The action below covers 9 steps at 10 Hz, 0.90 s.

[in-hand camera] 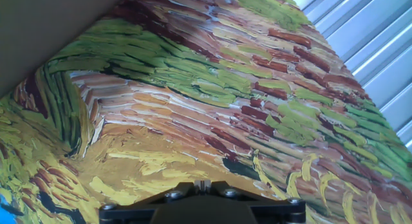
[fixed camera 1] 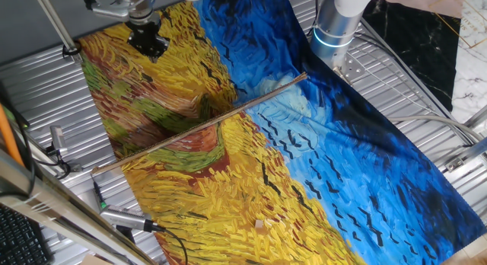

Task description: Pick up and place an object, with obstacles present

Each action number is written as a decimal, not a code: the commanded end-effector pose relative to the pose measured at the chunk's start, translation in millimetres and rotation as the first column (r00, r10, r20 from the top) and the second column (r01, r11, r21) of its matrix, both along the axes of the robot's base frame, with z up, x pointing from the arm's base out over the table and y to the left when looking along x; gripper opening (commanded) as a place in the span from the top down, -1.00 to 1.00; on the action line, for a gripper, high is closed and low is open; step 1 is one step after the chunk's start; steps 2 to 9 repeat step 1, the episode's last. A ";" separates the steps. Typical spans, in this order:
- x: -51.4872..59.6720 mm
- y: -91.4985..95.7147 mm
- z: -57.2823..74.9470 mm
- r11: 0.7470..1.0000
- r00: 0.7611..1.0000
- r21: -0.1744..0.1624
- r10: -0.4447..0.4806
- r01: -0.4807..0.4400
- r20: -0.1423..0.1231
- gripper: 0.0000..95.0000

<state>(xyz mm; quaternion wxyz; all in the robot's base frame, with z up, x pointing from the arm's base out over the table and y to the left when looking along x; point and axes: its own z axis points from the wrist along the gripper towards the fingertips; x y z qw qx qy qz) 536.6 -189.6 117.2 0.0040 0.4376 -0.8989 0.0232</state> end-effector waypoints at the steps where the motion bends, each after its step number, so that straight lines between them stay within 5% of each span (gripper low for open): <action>1: 0.2 -0.4 -1.3 1.000 1.000 -0.001 0.011 -0.011 -0.004 1.00; 9: 0.2 -0.4 -1.3 1.000 1.000 -0.001 0.011 -0.011 -0.004 1.00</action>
